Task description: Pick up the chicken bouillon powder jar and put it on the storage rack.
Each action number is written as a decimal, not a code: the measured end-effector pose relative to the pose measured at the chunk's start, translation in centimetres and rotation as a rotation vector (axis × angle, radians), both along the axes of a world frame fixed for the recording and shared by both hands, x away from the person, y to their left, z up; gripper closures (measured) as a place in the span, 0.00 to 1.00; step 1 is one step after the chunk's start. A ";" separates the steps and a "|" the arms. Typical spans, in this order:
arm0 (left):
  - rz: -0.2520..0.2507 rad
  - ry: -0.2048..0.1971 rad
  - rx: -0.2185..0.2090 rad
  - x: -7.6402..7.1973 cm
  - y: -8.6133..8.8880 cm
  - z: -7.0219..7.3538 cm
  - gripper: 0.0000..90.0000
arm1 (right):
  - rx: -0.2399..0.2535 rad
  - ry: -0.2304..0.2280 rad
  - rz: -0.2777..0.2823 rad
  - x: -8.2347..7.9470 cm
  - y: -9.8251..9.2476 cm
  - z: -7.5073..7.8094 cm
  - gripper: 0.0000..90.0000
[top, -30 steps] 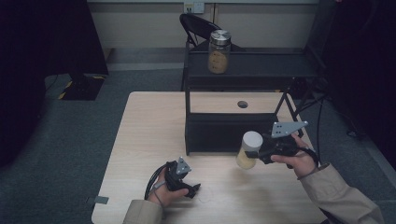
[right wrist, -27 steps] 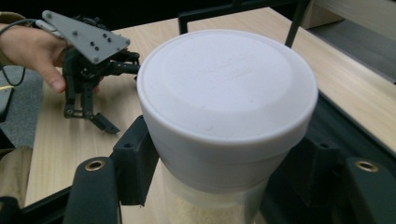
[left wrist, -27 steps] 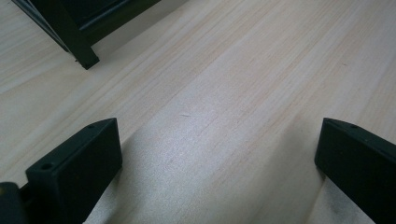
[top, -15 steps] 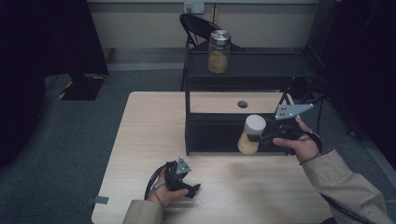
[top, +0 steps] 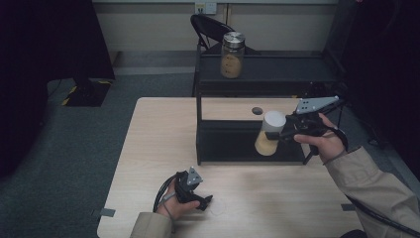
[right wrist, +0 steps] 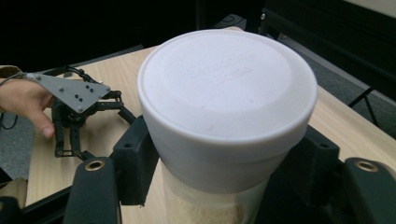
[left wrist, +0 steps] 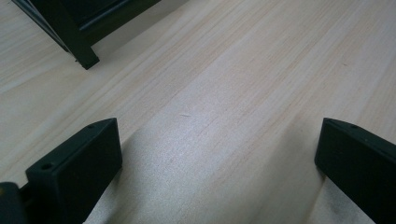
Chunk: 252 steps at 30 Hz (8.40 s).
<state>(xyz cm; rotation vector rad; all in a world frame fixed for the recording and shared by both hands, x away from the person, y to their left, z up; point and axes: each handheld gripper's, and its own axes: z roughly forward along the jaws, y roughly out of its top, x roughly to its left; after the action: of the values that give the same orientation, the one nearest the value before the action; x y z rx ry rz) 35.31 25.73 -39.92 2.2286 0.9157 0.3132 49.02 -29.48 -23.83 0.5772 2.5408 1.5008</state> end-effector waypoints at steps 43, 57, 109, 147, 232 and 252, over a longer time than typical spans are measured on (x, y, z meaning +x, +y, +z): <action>0.006 0.001 0.000 -0.1 -0.1 0.0 0.00 | 0.015 -0.020 -0.020 0.9 0.0 10.4 0.38; 0.006 0.000 -0.001 -0.1 -0.1 0.0 0.00 | 0.004 -0.020 -0.034 2.0 0.6 13.7 0.38; 0.007 0.000 -0.002 -0.1 -0.1 0.0 0.00 | -0.033 -0.053 -0.188 7.9 4.5 19.0 0.38; 0.017 0.000 -0.001 -0.2 -0.2 0.0 0.00 | -0.022 -0.051 -0.227 8.3 5.4 17.1 0.38; 0.039 -0.001 0.002 -0.8 -0.2 0.0 0.00 | 0.121 0.005 -0.100 -0.2 -0.2 1.1 0.00; 0.039 0.000 0.003 -0.8 -0.2 0.0 0.00 | 0.030 0.035 -0.075 -1.1 0.9 -6.8 0.00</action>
<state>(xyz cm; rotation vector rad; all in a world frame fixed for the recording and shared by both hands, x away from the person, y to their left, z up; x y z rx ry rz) 34.52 25.50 -39.87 2.2150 0.9600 0.3331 47.91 -28.59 -30.60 0.7008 2.4963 1.5192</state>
